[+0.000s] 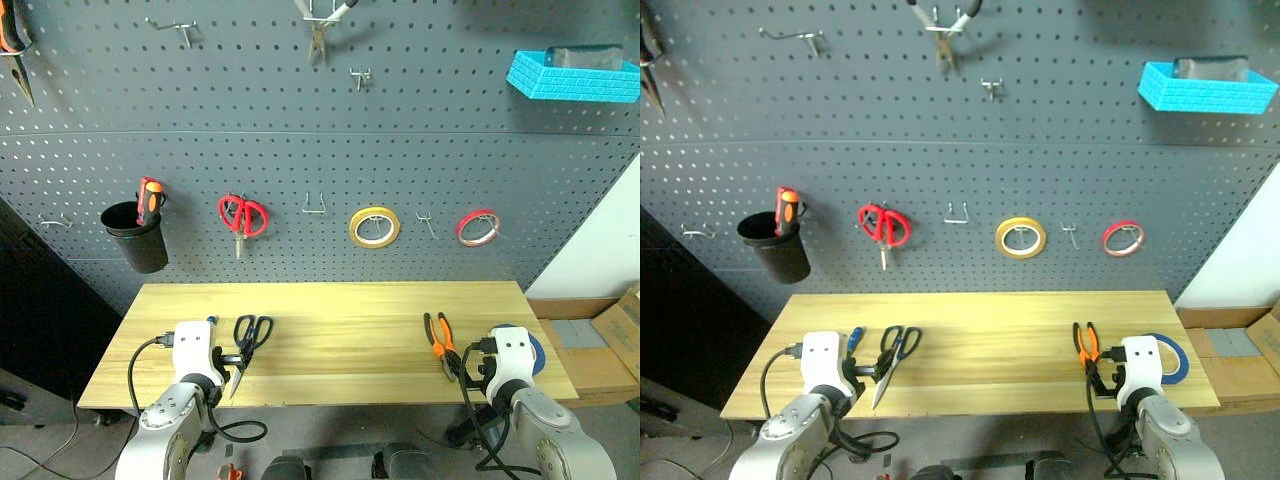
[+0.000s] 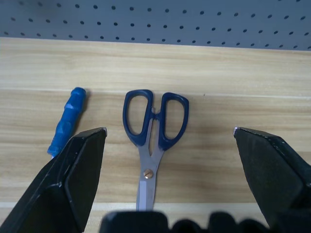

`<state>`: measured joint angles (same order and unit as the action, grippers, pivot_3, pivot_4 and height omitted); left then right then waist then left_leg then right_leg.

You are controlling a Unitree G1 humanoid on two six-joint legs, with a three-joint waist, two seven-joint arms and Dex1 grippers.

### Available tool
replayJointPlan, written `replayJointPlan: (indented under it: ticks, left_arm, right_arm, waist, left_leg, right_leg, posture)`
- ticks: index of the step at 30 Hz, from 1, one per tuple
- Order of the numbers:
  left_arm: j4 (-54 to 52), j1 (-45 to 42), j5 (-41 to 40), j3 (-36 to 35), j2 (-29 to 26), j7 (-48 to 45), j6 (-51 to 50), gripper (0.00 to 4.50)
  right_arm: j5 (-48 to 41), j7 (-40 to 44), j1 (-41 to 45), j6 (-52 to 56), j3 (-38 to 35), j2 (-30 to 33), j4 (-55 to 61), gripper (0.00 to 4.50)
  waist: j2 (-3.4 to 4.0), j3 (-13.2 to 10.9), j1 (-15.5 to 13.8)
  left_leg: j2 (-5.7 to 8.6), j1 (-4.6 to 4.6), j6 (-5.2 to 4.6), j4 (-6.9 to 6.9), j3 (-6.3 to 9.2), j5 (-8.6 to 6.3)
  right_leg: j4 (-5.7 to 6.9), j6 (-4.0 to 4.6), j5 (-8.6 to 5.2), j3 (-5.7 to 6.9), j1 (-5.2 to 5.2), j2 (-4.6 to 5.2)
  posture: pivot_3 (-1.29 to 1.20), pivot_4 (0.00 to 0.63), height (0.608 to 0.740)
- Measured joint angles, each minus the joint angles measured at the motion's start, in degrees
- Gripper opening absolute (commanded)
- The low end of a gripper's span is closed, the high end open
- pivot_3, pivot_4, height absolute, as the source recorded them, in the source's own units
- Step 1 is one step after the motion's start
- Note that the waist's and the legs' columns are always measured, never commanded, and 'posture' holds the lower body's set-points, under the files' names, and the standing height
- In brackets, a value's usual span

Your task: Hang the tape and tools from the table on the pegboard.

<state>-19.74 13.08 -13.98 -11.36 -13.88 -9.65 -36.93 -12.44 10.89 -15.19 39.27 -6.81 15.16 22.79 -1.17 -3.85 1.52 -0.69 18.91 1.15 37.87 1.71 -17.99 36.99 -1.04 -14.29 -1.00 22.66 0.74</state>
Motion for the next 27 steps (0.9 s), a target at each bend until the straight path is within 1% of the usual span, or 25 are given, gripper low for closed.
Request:
replayJointPlan:
  ticks: [11,27]
  left_arm:
    - [0.0,-0.4,-0.1,-0.3,-0.1,-0.2,0.0,4.49]
    - [0.0,-0.7,0.1,-0.2,0.1,-0.9,0.0,4.49]
  right_arm:
    - [0.5,-1.2,0.6,0.0,-1.2,0.1,-0.7,4.49]
    - [0.7,-1.1,1.2,-0.2,-1.4,0.9,-1.6,4.49]
  waist:
    - [0.00,0.0,0.0]
    - [0.00,0.0,0.0]
  left_leg:
    - [0.02,0.05,0.03,-0.02,-0.04,-0.02]
    - [0.02,0.03,0.02,-0.02,-0.06,-0.02]
  right_leg:
    - [-0.02,-0.02,0.01,-0.05,0.05,0.00]
    - [-0.01,-0.02,0.01,-0.05,0.04,-0.02]
  posture:
    - [0.02,0.004,0.740]
    - [0.02,0.026,0.740]
